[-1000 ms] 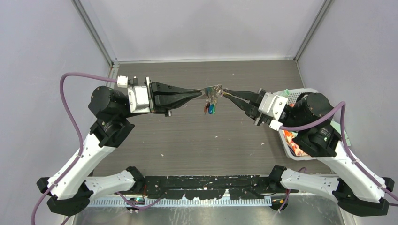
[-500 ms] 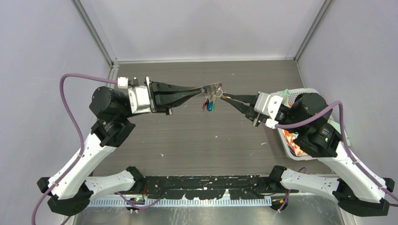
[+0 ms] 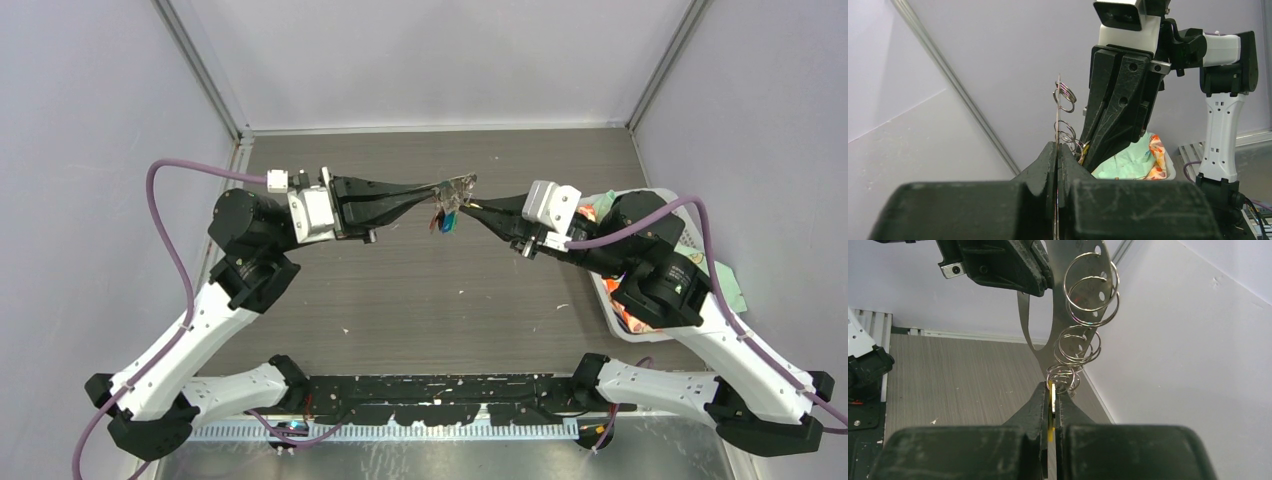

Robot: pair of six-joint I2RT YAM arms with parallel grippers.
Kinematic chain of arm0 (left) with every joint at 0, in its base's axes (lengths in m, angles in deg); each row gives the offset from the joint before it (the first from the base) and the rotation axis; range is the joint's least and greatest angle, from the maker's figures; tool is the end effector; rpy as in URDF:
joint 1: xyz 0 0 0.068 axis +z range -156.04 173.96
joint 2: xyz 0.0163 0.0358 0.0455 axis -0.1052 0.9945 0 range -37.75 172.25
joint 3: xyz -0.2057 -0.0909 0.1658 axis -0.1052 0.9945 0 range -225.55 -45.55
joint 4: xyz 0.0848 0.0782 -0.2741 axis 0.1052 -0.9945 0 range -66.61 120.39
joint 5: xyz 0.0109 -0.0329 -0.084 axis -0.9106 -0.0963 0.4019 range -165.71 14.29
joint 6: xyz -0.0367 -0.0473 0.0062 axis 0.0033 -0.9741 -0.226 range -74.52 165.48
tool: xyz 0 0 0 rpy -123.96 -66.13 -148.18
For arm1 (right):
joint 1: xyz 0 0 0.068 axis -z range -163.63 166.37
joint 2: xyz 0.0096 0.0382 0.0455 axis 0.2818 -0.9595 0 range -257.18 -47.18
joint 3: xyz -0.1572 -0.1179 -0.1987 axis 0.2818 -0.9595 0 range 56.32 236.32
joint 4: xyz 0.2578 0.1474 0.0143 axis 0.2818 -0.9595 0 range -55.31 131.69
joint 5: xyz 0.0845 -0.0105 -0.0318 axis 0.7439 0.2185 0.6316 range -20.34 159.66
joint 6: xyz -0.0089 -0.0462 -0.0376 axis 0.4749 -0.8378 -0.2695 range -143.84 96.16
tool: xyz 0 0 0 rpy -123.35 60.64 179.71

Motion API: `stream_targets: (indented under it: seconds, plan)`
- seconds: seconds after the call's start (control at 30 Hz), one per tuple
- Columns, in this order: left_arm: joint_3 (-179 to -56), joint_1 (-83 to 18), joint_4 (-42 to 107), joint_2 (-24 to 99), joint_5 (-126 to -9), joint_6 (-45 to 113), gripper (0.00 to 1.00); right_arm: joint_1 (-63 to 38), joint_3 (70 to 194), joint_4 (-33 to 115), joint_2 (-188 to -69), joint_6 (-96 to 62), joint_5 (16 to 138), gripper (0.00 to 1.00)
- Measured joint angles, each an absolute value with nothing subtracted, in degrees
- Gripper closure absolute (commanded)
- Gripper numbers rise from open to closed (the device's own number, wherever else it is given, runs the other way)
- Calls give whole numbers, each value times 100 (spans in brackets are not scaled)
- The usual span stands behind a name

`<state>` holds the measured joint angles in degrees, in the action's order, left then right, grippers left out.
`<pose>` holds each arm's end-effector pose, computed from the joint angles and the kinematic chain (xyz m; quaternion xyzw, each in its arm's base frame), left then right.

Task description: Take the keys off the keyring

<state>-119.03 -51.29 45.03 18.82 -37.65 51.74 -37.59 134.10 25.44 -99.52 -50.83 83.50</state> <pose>0.1334 -0.1734 0.5363 0.4568 0.2921 -0.4254 0.7246 0.1090 0.1680 0.5224 -0.4875 0.4300 0.2522 0.7168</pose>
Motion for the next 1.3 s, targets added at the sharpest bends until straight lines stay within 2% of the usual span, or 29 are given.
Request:
stream_targets:
  seconds: [0.77,1.3]
  plan:
    - [-11487,-5212,4988,1815,-4123,5410,100,-3761,13434,2308,-9908,-4807,7636,99]
    - [-11177,-6045,5440,1876,-5078,6420,100,-3781,13758,1827,-10208,-4077,7185,99]
